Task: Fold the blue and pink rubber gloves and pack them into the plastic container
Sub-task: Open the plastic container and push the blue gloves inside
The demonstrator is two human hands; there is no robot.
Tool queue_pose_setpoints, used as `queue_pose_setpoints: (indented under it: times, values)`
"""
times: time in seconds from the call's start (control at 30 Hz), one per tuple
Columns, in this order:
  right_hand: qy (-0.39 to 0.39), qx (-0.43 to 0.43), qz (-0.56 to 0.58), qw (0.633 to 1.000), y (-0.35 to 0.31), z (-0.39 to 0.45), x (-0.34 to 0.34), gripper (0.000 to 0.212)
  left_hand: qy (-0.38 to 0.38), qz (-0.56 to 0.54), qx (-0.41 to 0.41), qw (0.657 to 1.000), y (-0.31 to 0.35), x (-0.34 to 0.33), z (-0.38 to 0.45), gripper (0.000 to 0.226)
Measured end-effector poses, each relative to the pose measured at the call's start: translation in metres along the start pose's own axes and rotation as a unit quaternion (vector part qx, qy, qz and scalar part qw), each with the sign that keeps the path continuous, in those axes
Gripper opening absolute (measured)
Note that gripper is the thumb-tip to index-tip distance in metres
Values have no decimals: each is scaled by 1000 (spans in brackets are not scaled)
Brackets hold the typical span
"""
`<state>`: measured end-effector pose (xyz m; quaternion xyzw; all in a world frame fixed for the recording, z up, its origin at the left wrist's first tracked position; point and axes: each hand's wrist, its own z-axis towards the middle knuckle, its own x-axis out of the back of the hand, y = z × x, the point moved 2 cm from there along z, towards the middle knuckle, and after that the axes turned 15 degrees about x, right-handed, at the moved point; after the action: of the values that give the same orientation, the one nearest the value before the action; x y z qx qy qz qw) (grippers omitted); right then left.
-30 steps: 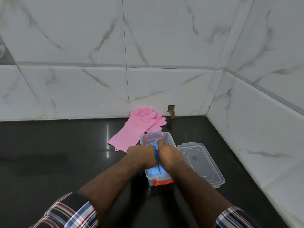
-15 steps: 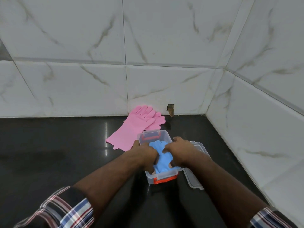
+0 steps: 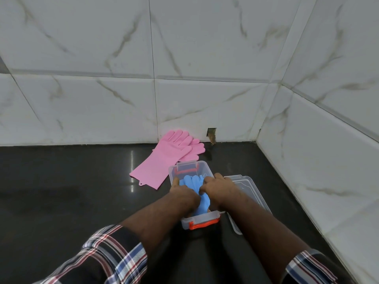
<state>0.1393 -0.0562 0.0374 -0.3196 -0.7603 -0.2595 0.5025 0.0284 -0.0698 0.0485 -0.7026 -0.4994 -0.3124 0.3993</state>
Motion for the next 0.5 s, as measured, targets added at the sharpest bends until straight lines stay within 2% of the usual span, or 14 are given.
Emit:
queue_pose_setpoints:
  times: [0.2,0.3,0.5]
  values:
    - [11,-5,25,1000,0,2,-4,54,13,31,-16,999,-5,-4,6,67]
    - [7,-12,32,999,1,2,-3,55,6,-8,-1,1000,-2,-9,10,75]
    - [-6,-22,22,1000,-2,-1,0,54,15,-37,3,999,2,-4,-2,63]
